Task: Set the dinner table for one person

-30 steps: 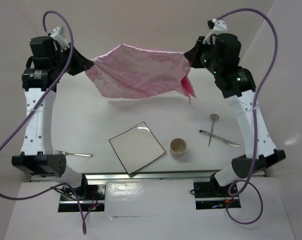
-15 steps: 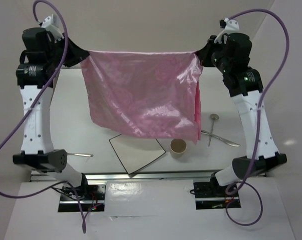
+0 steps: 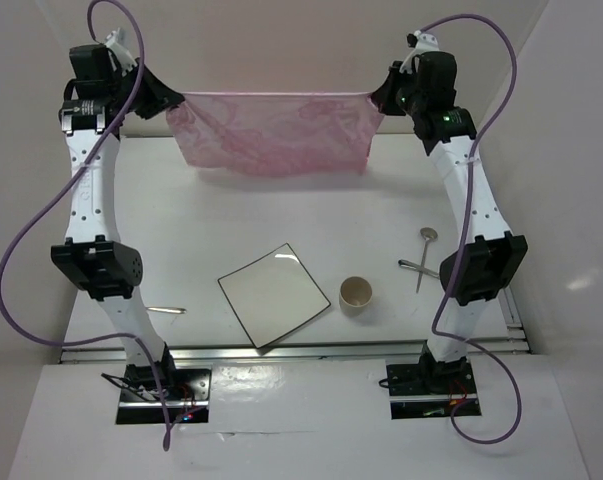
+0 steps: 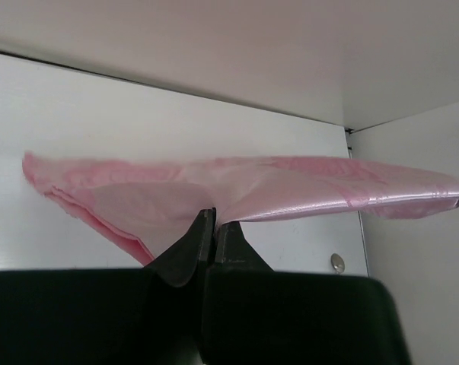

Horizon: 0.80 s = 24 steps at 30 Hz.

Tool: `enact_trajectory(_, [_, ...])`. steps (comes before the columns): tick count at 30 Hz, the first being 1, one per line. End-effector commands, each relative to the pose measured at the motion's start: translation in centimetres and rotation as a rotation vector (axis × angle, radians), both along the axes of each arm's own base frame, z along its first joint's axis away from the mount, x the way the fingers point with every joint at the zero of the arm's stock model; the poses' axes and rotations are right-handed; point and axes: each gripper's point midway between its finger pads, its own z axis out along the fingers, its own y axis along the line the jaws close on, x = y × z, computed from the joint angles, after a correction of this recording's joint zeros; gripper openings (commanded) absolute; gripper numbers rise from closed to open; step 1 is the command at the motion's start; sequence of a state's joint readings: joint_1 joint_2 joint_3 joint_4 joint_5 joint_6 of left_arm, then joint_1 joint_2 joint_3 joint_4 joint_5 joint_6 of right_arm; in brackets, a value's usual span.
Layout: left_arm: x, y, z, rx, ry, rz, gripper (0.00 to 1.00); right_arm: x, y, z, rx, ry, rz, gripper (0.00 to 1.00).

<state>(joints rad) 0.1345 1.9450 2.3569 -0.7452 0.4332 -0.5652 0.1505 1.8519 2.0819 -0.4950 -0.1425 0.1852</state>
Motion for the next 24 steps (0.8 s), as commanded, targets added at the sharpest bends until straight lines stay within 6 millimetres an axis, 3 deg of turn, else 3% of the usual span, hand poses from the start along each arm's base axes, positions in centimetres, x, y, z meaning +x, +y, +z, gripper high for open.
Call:
enact_trajectory(1, [-0.7, 1.3, 4.6, 0.01, -0.154, 0.034, 0.0, -1.3, -1.8, 8.6, 0.036, -0.243, -0.051, 0.0])
enact_trajectory(2, [-1.3, 1.4, 3.9, 0.011, -0.134, 0.046, 0.0, -1.3, -2.3, 7.0, 0.031, -0.212, -0.06, 0.0])
enact_trajectory(4, [-1.9, 1.9, 2.6, 0.03, -0.106, 0.077, 0.0, -2.0, -2.4, 5.7, 0.027, -0.186, -0.06, 0.0])
enact_trajectory(5, [-2.9, 1.8, 0.7, 0.033, -0.063, 0.074, 0.0, -3.2, -2.2, 6.4, 0.04, -0.204, -0.05, 0.0])
enact_trajectory(6, [-3.2, 1.9, -0.1, 0.037, -0.058, 0.087, 0.0, -3.3, -2.2, 3.0, 0.039, -0.131, -0.052, 0.0])
enact_trajectory(7, [-3.8, 1.8, -1.3, 0.035, -0.038, 0.087, 0.0, -3.9, -2.1, 1.7, 0.038, -0.109, -0.042, 0.0])
enact_trajectory(8, [-4.6, 1.7, -5.6, 0.023, 0.056, 0.085, 0.0, -5.3, -2.3, 2.4, 0.051, -0.136, -0.043, 0.0])
enact_trajectory(9, [-6.2, 1.7, -5.6, 0.03, 0.05, 0.098, 0.0, -6.1, -2.2, -2.5, 0.039, -0.043, -0.036, 0.0])
enact_trajectory(10, [-7.1, 1.5, -7.1, 0.026, 0.08, 0.097, 0.07, -6.9, -2.2, -3.9, 0.051, -0.018, -0.04, 0.0])
enact_trajectory(11, [-8.1, 1.6, -8.9, 0.029, 0.121, 0.112, 0.21, -8.6, -2.1, -4.0, 0.079, -0.016, -0.033, 0.16])
enact_trajectory(12, [-9.6, 2.0, -13.2, 0.034, 0.209, 0.128, 0.42, -9.8, -2.0, -8.3, 0.072, 0.066, -0.021, 0.43])
enact_trajectory(13, [-11.0, 2.0, -13.5, 0.04, 0.213, 0.14, 0.84, -10.7, -1.7, -9.6, 0.075, 0.095, 0.001, 0.69])
enact_trajectory(14, [-11.7, 2.3, -14.7, 0.05, 0.239, 0.16, 0.97, -12.0, -1.4, -10.2, 0.081, 0.113, 0.007, 0.89])
enact_trajectory(15, [-12.7, 2.4, -16.5, 0.067, 0.283, 0.162, 1.0, -12.8, -1.5, -12.5, 0.075, 0.16, 0.005, 0.94])
enact_trajectory(17, [-13.6, 3.0, -17.0, 0.095, 0.317, 0.188, 1.0, -13.8, -2.1, -13.5, 0.068, 0.206, -0.027, 0.99])
enact_trajectory(18, [-13.3, 3.1, -16.2, 0.107, 0.304, 0.183, 1.0, -13.9, -2.4, -13.8, 0.068, 0.22, -0.049, 0.99])
enact_trajectory(21, [-12.3, 3.1, -15.5, 0.11, 0.297, 0.168, 0.94, -13.5, -2.6, -13.0, 0.072, 0.217, -0.066, 0.96])
enact_trajectory(22, [-11.8, 3.0, -15.1, 0.105, 0.289, 0.159, 0.83, -13.1, -2.5, -11.9, 0.084, 0.198, -0.068, 0.91])
enact_trajectory(23, [-11.4, 2.1, -15.2, 0.097, 0.296, 0.142, 0.48, -12.8, -2.4, -11.9, 0.1, 0.212, -0.076, 0.7])
enact_trajectory(24, [-10.9, 1.9, -15.7, 0.098, 0.311, 0.151, 0.31, -12.2, -2.0, -13.5, 0.105, 0.266, -0.073, 0.59])
